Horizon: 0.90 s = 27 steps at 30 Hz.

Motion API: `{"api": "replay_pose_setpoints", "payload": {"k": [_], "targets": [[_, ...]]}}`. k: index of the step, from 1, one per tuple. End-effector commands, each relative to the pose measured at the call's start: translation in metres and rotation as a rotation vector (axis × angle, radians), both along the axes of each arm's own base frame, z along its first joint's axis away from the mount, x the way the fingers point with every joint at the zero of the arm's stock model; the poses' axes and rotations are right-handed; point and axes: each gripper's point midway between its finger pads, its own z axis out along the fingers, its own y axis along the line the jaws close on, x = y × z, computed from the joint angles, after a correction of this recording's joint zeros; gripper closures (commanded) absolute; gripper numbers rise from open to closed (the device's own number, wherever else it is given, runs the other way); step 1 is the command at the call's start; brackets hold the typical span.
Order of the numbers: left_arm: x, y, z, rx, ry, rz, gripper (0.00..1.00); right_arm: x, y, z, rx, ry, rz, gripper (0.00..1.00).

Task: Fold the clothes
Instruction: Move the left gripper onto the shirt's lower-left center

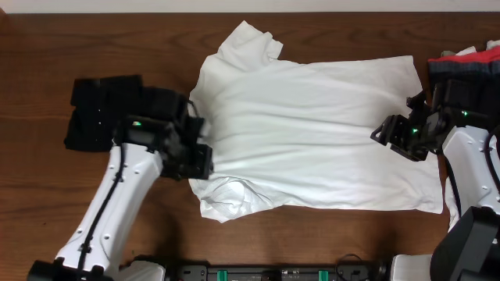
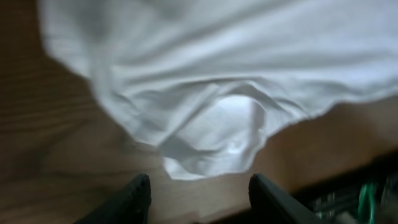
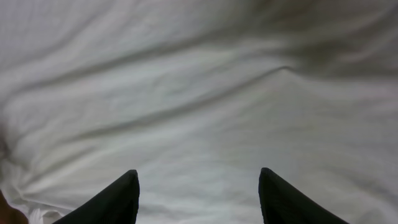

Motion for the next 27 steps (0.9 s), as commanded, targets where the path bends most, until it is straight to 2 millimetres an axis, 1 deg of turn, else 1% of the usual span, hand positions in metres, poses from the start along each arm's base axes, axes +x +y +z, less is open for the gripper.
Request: {"api": "replay_pose_setpoints", "payload": {"k": [1, 3, 6, 10, 13, 19, 23, 27], "targets": [[-0.021, -0.021, -0.009, -0.009, 0.027, -0.155, 0.46, 0.002, 0.002, 0.003, -0.009, -0.013, 0.023, 0.39], [-0.032, -0.030, -0.015, -0.001, 0.034, -0.229, 0.46, 0.002, 0.002, 0.003, -0.009, -0.013, 0.023, 0.39], [-0.041, -0.038, -0.028, 0.032, 0.027, -0.298, 0.46, 0.002, 0.002, 0.003, -0.009, -0.014, 0.023, 0.39], [-0.044, -0.046, -0.051, 0.040, 0.009, -0.338, 0.46, 0.002, 0.002, 0.003, -0.008, -0.013, 0.023, 0.39], [-0.042, -0.049, -0.068, 0.037, 0.020, -0.325, 0.46, 0.001, 0.002, 0.003, -0.008, -0.012, 0.022, 0.39], [-0.046, -0.073, -0.080, -0.074, 0.078, -0.344, 0.46, 0.002, 0.002, 0.003, -0.008, -0.012, 0.022, 0.39], [-0.053, -0.086, -0.086, -0.096, 0.100, -0.382, 0.46, 0.001, 0.002, 0.003, -0.008, -0.012, 0.022, 0.39], [-0.062, -0.093, -0.087, -0.088, 0.106, -0.427, 0.46, 0.001, 0.002, 0.002, -0.008, -0.011, 0.022, 0.39]]}}
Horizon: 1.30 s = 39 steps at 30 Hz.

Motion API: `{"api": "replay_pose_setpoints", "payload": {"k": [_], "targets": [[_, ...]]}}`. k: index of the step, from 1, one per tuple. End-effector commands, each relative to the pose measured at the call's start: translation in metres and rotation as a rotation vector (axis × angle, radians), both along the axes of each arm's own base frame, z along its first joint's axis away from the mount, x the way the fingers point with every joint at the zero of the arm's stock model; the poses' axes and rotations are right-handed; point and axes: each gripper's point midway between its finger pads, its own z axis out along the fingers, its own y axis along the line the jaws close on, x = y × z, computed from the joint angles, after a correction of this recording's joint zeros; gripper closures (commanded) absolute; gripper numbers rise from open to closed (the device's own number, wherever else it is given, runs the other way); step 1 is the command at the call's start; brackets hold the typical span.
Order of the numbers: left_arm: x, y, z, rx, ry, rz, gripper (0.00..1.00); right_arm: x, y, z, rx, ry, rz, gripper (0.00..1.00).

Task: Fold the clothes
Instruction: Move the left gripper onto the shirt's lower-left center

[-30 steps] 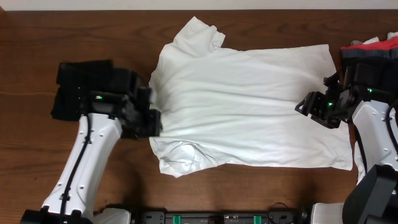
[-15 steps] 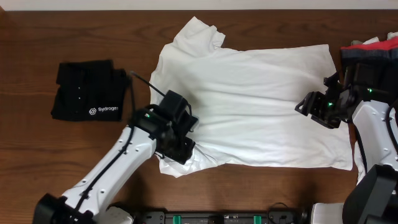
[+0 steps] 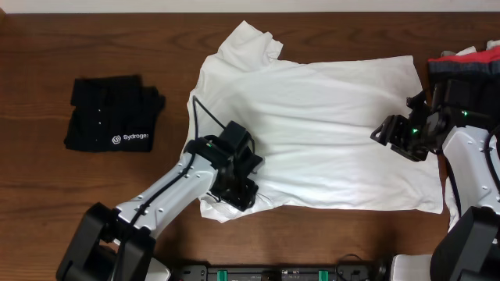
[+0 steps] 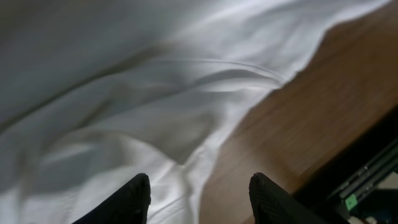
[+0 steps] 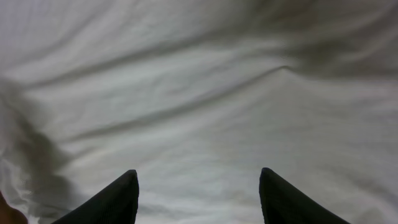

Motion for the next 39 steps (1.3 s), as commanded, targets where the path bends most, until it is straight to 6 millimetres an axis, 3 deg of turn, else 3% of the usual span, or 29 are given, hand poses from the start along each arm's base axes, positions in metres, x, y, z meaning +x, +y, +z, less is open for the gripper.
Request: {"api": "replay_pose_setpoints", "payload": {"k": [1, 13, 17, 19, 20, 21, 22, 26, 34, 39], "targets": [[-0.009, -0.006, -0.001, -0.009, 0.018, -0.033, 0.46, 0.002, 0.002, 0.003, -0.007, -0.012, 0.022, 0.39], [0.000, -0.005, -0.018, 0.039, -0.004, -0.030, 0.47, 0.001, 0.002, 0.003, -0.006, -0.011, 0.022, 0.39], [-0.003, -0.005, -0.025, 0.050, 0.031, -0.011, 0.58, 0.001, 0.002, 0.003, -0.007, -0.011, 0.022, 0.39], [-0.003, -0.005, -0.026, 0.056, 0.039, 0.006, 0.77, 0.001, 0.002, 0.003, -0.007, -0.011, 0.022, 0.39], [-0.003, -0.005, -0.025, 0.057, 0.042, 0.018, 0.81, 0.001, 0.002, 0.003, -0.007, -0.012, 0.023, 0.39], [-0.002, -0.006, -0.023, 0.055, 0.039, 0.025, 0.92, 0.001, 0.002, 0.003, -0.007, -0.012, 0.022, 0.38], [-0.001, -0.006, -0.021, 0.054, 0.037, 0.028, 0.94, 0.001, 0.002, 0.003, -0.007, -0.012, 0.023, 0.39], [0.004, -0.010, 0.001, 0.038, 0.016, 0.036, 0.94, 0.001, 0.002, 0.003, -0.008, -0.012, 0.022, 0.38], [0.021, -0.022, 0.061, -0.058, -0.110, 0.037, 0.94, -0.002, -0.007, -0.001, -0.060, 0.012, 0.009, 0.38], [0.030, -0.029, 0.071, -0.100, -0.166, 0.038, 0.94, -0.005, -0.009, -0.002, -0.073, 0.025, 0.006, 0.38]]}}
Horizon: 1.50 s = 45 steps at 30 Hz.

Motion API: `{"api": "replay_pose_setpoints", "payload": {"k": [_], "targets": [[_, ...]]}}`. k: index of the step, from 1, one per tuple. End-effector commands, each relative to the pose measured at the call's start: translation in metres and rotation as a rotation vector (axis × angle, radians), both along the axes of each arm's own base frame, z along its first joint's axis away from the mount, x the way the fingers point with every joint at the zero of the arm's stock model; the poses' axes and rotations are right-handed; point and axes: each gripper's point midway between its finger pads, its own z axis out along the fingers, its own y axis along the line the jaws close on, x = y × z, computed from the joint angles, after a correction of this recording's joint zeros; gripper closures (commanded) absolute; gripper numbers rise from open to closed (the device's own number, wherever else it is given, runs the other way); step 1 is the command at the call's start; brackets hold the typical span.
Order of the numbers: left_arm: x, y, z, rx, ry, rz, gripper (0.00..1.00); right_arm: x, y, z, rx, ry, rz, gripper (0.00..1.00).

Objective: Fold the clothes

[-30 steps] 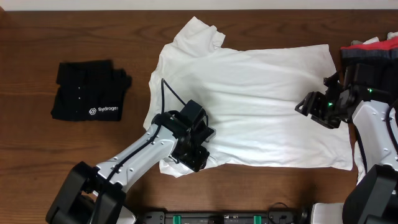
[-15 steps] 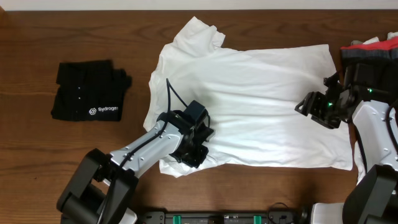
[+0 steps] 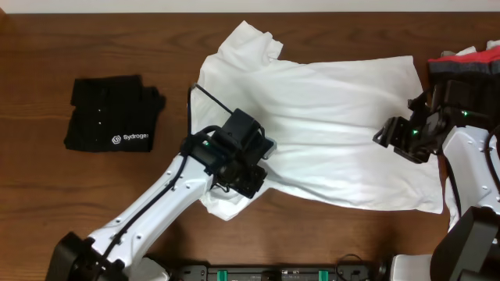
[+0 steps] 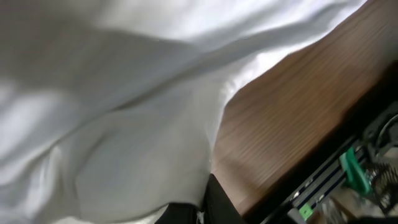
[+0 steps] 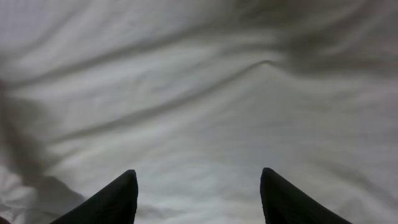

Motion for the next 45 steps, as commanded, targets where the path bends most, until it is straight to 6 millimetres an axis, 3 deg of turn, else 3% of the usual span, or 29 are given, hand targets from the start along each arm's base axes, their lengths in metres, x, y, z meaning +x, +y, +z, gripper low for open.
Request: {"api": "replay_pose_setpoints", "payload": {"k": [1, 9, 15, 21, 29, 36, 40, 42, 45], "targets": [[0.005, -0.003, 0.002, -0.009, -0.011, 0.008, 0.94, 0.001, -0.002, 0.001, -0.028, -0.005, 0.017, 0.38], [0.013, -0.012, -0.009, -0.011, -0.012, 0.002, 0.94, 0.001, -0.002, 0.001, -0.027, -0.005, 0.017, 0.38], [0.008, -0.032, -0.009, -0.037, -0.026, -0.020, 0.94, 0.001, -0.002, 0.001, -0.028, -0.005, 0.017, 0.38], [-0.012, -0.058, -0.007, -0.063, -0.051, -0.116, 0.94, 0.001, -0.002, 0.001, -0.027, -0.005, 0.017, 0.38], [-0.042, -0.073, -0.024, -0.022, 0.012, -0.171, 0.93, 0.001, -0.002, 0.001, -0.028, -0.006, 0.017, 0.38], [-0.071, -0.085, -0.026, -0.006, 0.048, -0.209, 0.93, 0.004, -0.002, 0.002, -0.031, -0.019, 0.016, 0.37], [-0.084, -0.079, -0.030, 0.036, 0.068, -0.229, 0.85, 0.004, -0.002, 0.002, -0.031, -0.020, 0.017, 0.37], [-0.085, -0.071, -0.032, 0.073, 0.075, -0.222, 0.71, 0.004, -0.002, 0.002, -0.031, -0.020, 0.016, 0.37], [-0.080, -0.052, -0.039, 0.174, 0.049, -0.199, 0.62, 0.004, -0.002, 0.002, -0.031, -0.021, 0.016, 0.36]]}}
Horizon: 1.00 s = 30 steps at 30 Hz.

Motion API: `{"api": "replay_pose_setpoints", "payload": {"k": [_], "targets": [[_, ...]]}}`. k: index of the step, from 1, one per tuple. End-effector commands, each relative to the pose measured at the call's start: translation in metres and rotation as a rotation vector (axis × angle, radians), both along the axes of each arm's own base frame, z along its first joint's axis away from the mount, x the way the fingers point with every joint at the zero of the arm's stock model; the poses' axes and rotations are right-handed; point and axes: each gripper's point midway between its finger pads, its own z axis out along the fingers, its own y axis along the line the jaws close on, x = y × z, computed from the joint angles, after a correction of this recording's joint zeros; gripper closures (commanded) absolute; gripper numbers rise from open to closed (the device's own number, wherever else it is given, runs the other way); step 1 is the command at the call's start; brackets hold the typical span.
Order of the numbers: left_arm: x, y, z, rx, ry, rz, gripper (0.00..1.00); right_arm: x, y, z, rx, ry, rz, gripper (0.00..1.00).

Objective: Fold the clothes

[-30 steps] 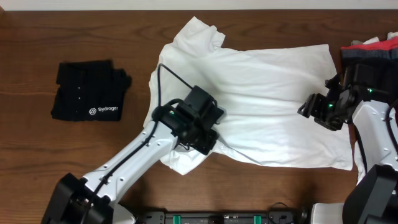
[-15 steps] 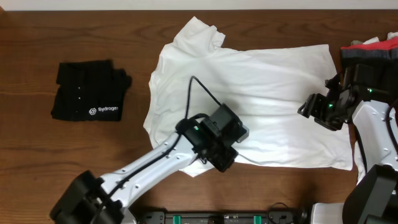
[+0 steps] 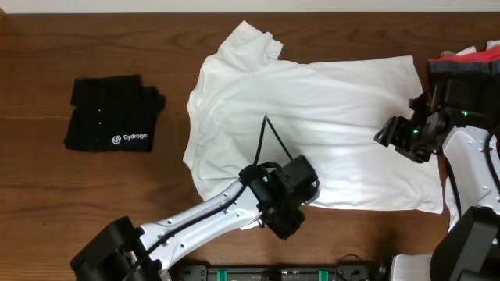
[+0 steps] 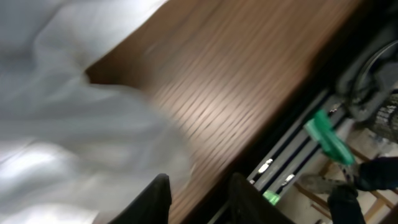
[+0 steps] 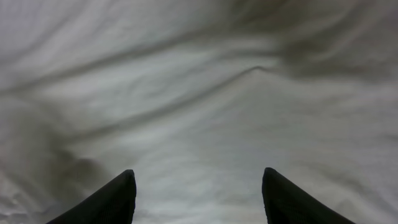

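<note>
A white T-shirt (image 3: pixel 328 109) lies spread across the middle of the wooden table, collar end to the left. My left gripper (image 3: pixel 287 215) is at the shirt's near edge. In the left wrist view its fingers (image 4: pixel 160 198) stand a little apart over bare wood, with the white fabric (image 4: pixel 56 124) just to their left and nothing between them. My right gripper (image 3: pixel 383 134) hovers over the shirt's right part, open. In the right wrist view its fingertips (image 5: pixel 121 196) frame only creased white cloth (image 5: pixel 199 93).
A folded black garment (image 3: pixel 109 113) with a white logo lies at the left. A pile of red and dark clothes (image 3: pixel 469 62) sits at the far right edge. The table's front edge and a black rail with green parts (image 4: pixel 326 134) are just beyond the left gripper.
My left gripper was shut on cloth by the near sleeve; now it is further right at the near hem with its fingers apart. The near sleeve no longer sticks out. The right gripper held still.
My left gripper was open on bare wood beside the bunched near sleeve. Then it stood open over that sleeve, then shut on the cloth there. Now it is open at the near hem and the sleeve is drawn in. The right gripper stayed open over the shirt's right part.
</note>
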Motion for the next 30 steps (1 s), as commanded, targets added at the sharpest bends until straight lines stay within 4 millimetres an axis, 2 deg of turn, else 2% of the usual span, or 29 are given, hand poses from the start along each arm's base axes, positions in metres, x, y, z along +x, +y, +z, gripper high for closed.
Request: {"api": "replay_pose_setpoints", "payload": {"k": [1, 2, 6, 12, 14, 17, 21, 27, 30], "targets": [[0.013, 0.019, -0.005, 0.104, -0.074, 0.032, 0.57, 0.002, 0.001, 0.003, -0.010, -0.013, 0.021, 0.36], [0.016, 0.025, -0.007, 0.135, -0.089, 0.038, 0.51, 0.003, 0.001, 0.003, -0.010, -0.015, 0.020, 0.36], [0.024, 0.039, -0.009, 0.193, -0.120, 0.060, 0.51, 0.003, 0.001, 0.003, -0.010, -0.015, 0.020, 0.36], [0.074, 0.074, -0.009, 0.323, -0.286, 0.229, 0.50, 0.003, 0.001, 0.003, -0.010, -0.015, 0.020, 0.36], [0.085, 0.083, -0.010, 0.330, -0.288, 0.273, 0.45, 0.002, 0.001, 0.003, -0.010, -0.013, 0.021, 0.36], [0.098, 0.096, -0.019, 0.325, -0.276, 0.346, 0.45, 0.002, 0.002, 0.002, -0.009, -0.011, 0.021, 0.36], [0.096, 0.085, -0.034, 0.205, -0.201, 0.287, 0.45, 0.002, 0.002, 0.003, -0.009, -0.011, 0.021, 0.36], [0.091, 0.094, -0.041, 0.229, -0.172, 0.288, 0.45, 0.000, 0.002, 0.002, -0.007, -0.004, 0.021, 0.36], [0.079, 0.097, -0.041, 0.239, -0.116, 0.278, 0.46, 0.000, 0.002, 0.002, -0.007, -0.004, 0.021, 0.36]]}}
